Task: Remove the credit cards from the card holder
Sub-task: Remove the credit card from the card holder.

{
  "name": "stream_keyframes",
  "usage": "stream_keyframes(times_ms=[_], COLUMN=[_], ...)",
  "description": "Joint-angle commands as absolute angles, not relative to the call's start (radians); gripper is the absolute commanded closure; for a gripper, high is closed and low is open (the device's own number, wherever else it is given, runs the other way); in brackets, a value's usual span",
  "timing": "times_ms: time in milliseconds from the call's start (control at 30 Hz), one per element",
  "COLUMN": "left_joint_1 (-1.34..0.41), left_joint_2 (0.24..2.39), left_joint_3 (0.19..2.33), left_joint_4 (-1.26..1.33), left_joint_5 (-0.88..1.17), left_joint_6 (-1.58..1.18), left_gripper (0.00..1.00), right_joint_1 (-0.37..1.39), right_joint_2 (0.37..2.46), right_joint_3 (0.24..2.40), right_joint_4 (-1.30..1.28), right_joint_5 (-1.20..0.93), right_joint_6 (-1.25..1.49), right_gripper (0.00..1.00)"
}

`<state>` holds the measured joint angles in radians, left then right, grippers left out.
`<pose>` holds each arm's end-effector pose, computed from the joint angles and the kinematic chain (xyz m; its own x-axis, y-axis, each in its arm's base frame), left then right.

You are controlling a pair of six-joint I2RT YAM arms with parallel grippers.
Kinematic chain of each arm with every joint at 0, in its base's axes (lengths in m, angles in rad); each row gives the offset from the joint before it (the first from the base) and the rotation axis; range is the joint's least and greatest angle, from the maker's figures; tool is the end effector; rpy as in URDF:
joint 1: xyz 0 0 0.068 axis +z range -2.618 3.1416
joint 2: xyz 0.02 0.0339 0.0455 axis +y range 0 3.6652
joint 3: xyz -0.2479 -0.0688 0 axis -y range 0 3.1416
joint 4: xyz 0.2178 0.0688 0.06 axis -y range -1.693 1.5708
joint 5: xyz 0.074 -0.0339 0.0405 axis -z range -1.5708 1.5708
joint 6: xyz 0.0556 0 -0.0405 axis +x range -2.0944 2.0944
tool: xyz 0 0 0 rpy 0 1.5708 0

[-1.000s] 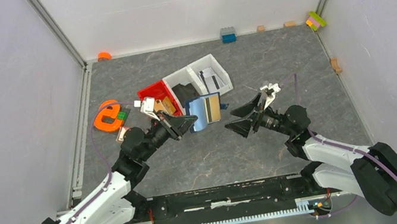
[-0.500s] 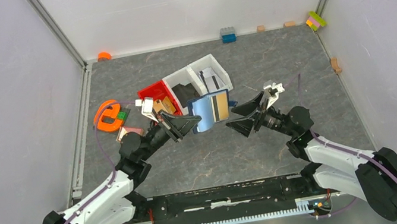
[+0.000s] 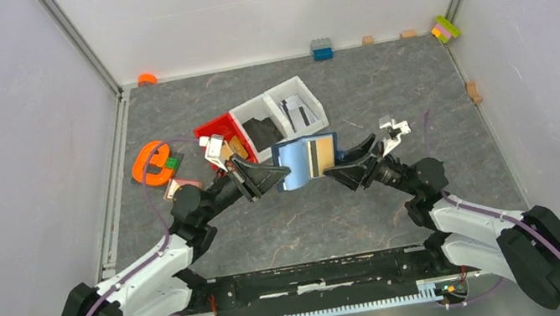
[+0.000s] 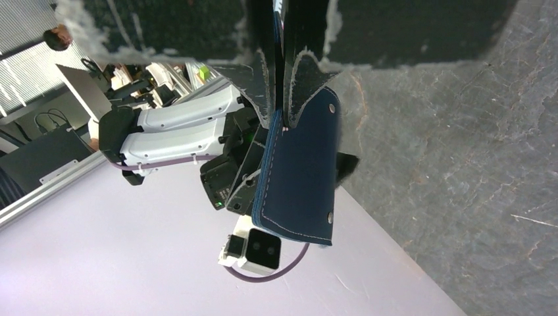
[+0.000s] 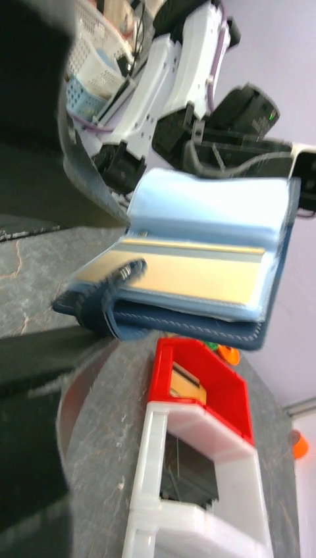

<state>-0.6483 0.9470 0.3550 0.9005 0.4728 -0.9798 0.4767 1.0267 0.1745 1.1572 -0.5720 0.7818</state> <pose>0.1498 -0.1452 0.2805 -0.5987 -0.4739 -0.6457 0.6932 0.0972 -0.7141 0.1598 0.1164 0.2374 -0.4057 0.4572 -0.7914 -0.7873 0.2650 0.5567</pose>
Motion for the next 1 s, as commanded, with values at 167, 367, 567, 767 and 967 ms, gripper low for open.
stream_keyframes(times_ms=[167, 367, 567, 767, 967], left_joint_1=[-0.652, -0.651, -0.650, -0.651, -0.656], left_joint_2=[0.947, 0.861, 0.773, 0.646, 0.778], left_joint_3=[0.382, 0.413, 0.493, 0.461, 0.446], left_joint_4=[0.897, 0.548, 0.116, 0.107, 0.420], left_joint_5=[0.460, 0.200, -0.188, -0.239, 0.227], left_joint_6=[-0.990, -0.877, -0.791, -0.746, -0.689], left_gripper=[0.98, 0.88, 0.58, 0.37, 0.49], right_joint_1=[0.475, 0.473, 0.467, 0.449, 0.447], right_joint_2=[1.057, 1.072, 1.155, 1.293, 1.299], right_joint_3=[0.164, 0.186, 0.301, 0.310, 0.311], right_joint_4=[1.400, 1.293, 0.867, 0.993, 0.999], right_joint_5=[-0.647, -0.635, -0.560, -0.665, -0.675], right_joint_6=[0.856, 0.827, 0.696, 0.810, 0.818], right_gripper=[0.78, 0.94, 1.00, 0.99, 0.96])
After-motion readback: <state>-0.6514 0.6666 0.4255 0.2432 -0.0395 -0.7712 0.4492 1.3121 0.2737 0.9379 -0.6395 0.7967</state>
